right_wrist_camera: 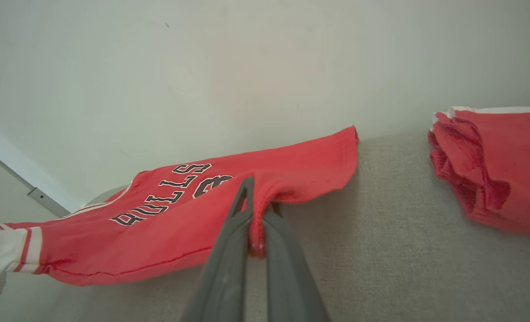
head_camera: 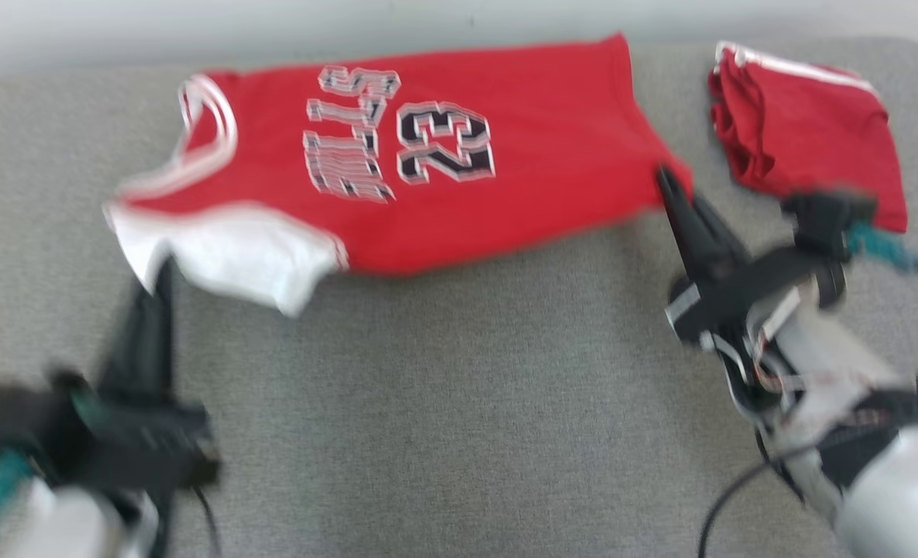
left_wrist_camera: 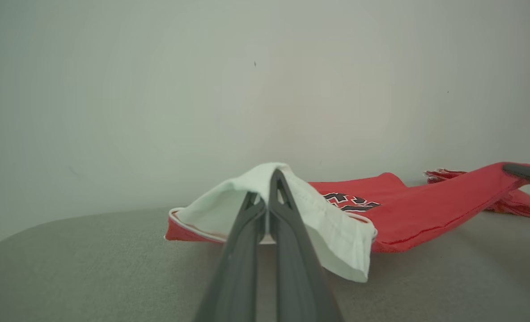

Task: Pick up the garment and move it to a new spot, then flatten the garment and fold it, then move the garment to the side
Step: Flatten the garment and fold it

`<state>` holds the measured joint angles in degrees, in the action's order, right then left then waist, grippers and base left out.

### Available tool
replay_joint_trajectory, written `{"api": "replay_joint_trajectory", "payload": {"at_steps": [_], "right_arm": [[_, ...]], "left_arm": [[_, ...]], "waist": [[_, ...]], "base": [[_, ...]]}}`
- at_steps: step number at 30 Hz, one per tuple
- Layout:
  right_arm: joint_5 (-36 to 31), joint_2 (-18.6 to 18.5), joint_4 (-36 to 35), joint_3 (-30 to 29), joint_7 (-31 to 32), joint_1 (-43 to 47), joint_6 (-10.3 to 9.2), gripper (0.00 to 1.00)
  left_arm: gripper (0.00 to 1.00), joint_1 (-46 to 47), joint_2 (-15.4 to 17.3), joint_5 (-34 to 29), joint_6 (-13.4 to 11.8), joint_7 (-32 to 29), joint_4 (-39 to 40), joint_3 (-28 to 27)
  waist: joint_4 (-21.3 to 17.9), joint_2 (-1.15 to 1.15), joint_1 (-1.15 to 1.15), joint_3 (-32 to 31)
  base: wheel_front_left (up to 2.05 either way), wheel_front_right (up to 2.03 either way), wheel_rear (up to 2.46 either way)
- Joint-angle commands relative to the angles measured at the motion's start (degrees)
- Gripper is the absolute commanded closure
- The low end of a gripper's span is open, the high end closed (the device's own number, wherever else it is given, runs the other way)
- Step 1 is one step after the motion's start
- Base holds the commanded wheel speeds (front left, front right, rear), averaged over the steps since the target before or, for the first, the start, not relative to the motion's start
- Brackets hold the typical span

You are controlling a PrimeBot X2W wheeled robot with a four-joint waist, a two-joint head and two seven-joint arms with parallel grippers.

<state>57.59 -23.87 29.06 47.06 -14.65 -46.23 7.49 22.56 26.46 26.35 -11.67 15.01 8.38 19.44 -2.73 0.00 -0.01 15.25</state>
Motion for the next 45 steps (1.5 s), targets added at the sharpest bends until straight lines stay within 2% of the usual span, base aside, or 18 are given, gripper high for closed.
{"api": "replay_joint_trajectory", "payload": {"at_steps": [1, 7, 15, 22, 27, 32, 41, 45], "right_arm": [[-0.13, -0.61, -0.34, -0.32, -0.34, 1.86, -0.01, 1.00], [-2.19, -1.70, -3.10, -5.58, -0.54, 13.59, -0.01, 1.00], [-5.68, -0.88, -5.67, -12.96, -0.33, 27.67, -0.01, 1.00], [-9.30, 1.06, -9.12, -18.81, 3.00, 38.41, -0.01, 1.00], [-12.54, 3.20, -12.49, -24.23, 6.41, 44.18, -0.01, 1.00], [-15.87, 6.25, -15.70, -28.42, 9.36, 46.34, -0.01, 1.00], [-18.36, 9.70, -20.53, -32.91, 13.29, 45.14, -0.01, 1.00], [-18.31, 10.93, -22.20, -33.82, 15.55, 42.38, -0.01, 1.00]], "left_arm": [[1.00, -2.02, -0.85, 0.31, -0.10, 0.22, 0.79, -0.08], [1.00, -14.67, -6.93, -0.05, -0.55, 0.22, 2.87, -1.67], [1.00, -24.58, -14.75, -2.26, 2.29, 0.22, -0.13, -3.46], [1.00, -30.88, -19.08, -3.75, 5.12, 0.22, -3.02, -6.40], [1.00, -33.34, -20.80, -4.60, 7.59, 0.22, -5.27, -7.72], [1.00, -31.48, -21.78, -6.31, 10.00, 0.22, -6.78, -8.97], [1.00, -25.62, -21.94, -10.45, 13.20, 0.22, -5.33, -10.69], [1.00, -20.36, -20.42, -12.35, 15.02, 0.22, -5.79, -11.61]], "waist": [[0.69, 0.00, 0.01, -2.14], [2.23, 0.00, 0.01, -5.36], [4.41, 0.00, 0.01, -8.77], [5.55, 0.00, 0.01, -10.97], [6.28, 0.00, 0.01, -10.34], [6.33, 0.00, 0.01, -9.73], [5.12, 0.00, 0.01, -9.84], [3.62, 0.00, 0.01, -9.92]], "base": [[0.00, 0.00, 0.00], [0.00, 0.00, 0.00], [0.00, 0.00, 0.00], [0.00, 0.00, 0.00], [0.00, 0.00, 0.00], [0.00, 0.00, 0.00], [0.00, 0.00, 0.00], [0.00, 0.00, 0.00]]}}
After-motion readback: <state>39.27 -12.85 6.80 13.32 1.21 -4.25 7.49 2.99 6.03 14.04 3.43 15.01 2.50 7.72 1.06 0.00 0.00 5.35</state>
